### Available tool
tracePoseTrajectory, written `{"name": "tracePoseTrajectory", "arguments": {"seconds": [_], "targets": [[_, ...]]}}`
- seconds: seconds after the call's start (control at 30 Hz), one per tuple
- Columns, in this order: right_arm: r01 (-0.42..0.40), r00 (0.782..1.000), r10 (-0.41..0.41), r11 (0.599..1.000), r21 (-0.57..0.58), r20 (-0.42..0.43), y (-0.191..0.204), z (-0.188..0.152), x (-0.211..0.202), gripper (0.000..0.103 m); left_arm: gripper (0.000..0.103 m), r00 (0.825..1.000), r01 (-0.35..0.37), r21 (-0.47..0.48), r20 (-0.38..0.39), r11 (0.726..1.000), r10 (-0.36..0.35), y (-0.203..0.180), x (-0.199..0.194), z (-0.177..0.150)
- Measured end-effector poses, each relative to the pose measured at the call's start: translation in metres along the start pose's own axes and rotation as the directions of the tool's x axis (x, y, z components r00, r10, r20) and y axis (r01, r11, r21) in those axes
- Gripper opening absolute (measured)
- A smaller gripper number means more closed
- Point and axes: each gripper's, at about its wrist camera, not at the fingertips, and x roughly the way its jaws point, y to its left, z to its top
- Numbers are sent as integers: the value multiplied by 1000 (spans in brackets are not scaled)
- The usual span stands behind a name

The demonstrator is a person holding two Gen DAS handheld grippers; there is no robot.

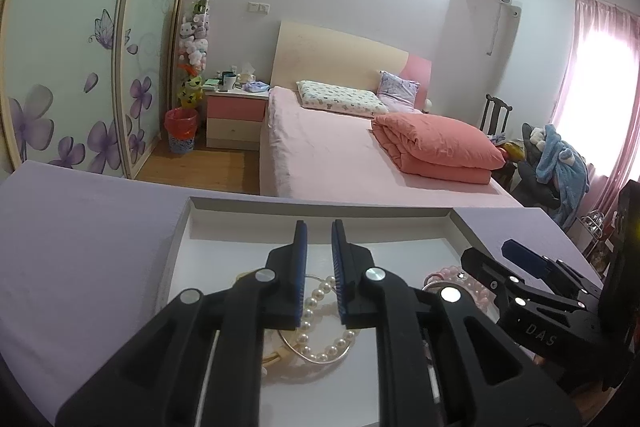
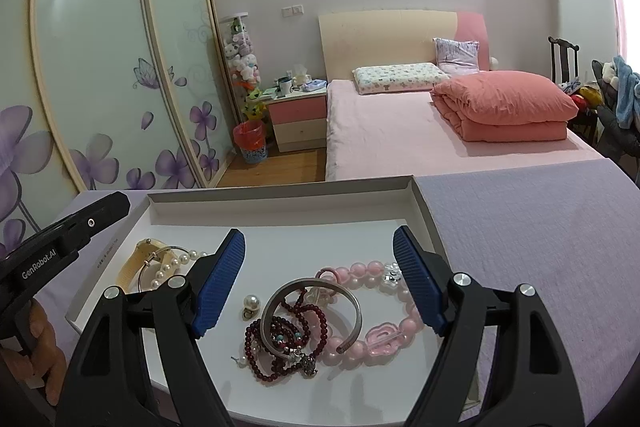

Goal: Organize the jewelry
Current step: 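Withdraw both open tools from the tray, then grasp the pearl stud with the left tool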

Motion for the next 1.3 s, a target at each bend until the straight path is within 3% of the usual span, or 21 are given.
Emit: {"name": "tracePoseTrajectory", "arguments": {"seconds": [0.23, 0.73, 0.93, 1.17, 1.3], "targets": [[3, 1000, -3, 1000, -7, -5, 1, -2, -15, 77, 24, 1000, -4, -2, -5, 1000, 4, 3, -19, -8], [-15, 1000, 14, 996, -84, -17, -1, -51, -112, 83, 56, 1000, 17, 28, -22, 999, -17, -8, -129, -71], [-4, 1000, 5, 997, -83, 0, -5, -77, -144, 86, 59, 996, 9, 40, -93, 999, -5, -20, -127, -91], [1, 1000, -1, 999, -45, 5, -12, -90, -155, 87, 58, 978, -25, 78, -204, 997, 40, -37, -95, -103], [-4, 1000, 4, 1000, -22, 2, -18, -89, -151, 87, 44, 959, -44, 75, -276, 996, 64, -42, -73, -107]]}}
